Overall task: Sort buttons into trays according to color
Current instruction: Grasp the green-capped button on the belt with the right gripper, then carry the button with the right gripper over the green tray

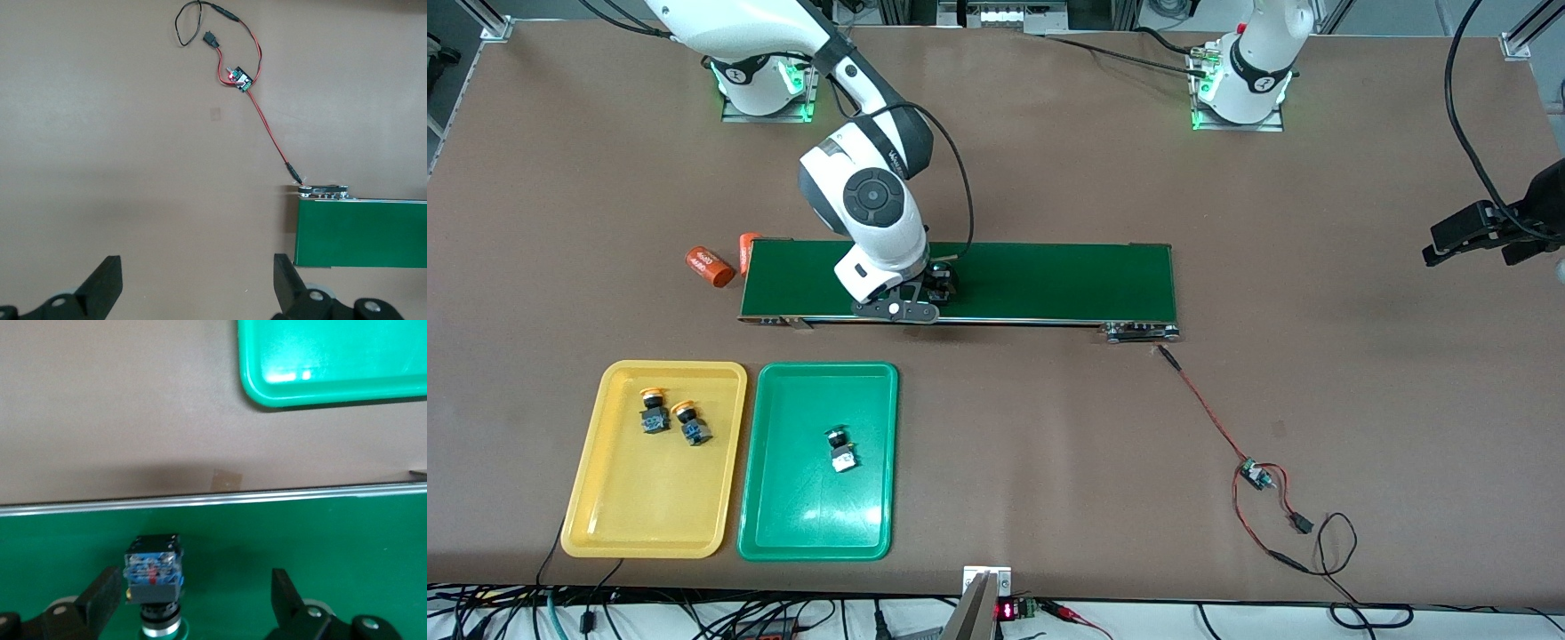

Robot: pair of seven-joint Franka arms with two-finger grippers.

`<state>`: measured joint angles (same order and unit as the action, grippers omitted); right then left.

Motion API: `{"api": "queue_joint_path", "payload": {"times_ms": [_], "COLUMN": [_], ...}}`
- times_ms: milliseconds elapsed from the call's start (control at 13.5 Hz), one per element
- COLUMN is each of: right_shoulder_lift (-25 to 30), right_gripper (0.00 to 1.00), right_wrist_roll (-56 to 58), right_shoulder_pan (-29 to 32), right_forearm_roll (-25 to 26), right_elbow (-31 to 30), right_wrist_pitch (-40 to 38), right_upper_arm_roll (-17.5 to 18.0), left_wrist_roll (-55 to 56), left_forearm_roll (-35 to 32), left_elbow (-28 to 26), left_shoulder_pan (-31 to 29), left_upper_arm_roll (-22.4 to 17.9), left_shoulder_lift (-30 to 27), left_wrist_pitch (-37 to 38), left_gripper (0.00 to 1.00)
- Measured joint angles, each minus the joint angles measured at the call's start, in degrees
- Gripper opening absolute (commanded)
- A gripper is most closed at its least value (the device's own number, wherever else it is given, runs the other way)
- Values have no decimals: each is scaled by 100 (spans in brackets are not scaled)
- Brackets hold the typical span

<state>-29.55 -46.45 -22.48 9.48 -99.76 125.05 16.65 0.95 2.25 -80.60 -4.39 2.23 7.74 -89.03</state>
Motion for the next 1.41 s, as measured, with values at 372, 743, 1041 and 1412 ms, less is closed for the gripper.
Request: {"api": "queue_joint_path", "payload": {"times_ms": [372, 743, 1041, 1412], "right_shoulder_lift": [258, 470, 376, 342], "right_gripper": [100, 100, 100, 77], "right_wrist_roll": [32, 124, 143, 205], "right_shoulder_pan": [-44, 97, 189, 269], "right_forearm_roll": [0, 0, 0, 0], "right_elbow": [-331, -987, -1107, -1108], "right_wrist_pitch": [18, 632, 859, 927], "right_upper_arm_roll": [7, -31, -36, -41], "left_wrist_roll": [-4, -4, -4, -4], "left_forearm_roll": [0, 0, 0, 0], "left_elbow": [0, 0, -1, -1], "left_shoulder_pan": [22, 2, -3, -3], "left_upper_arm_roll": [5, 1, -1, -1], "left_shoulder_lift": [0, 0, 2, 3], "left_wrist_pitch": [-38, -38, -37, -37], "left_gripper": [100, 100, 100, 100]}}
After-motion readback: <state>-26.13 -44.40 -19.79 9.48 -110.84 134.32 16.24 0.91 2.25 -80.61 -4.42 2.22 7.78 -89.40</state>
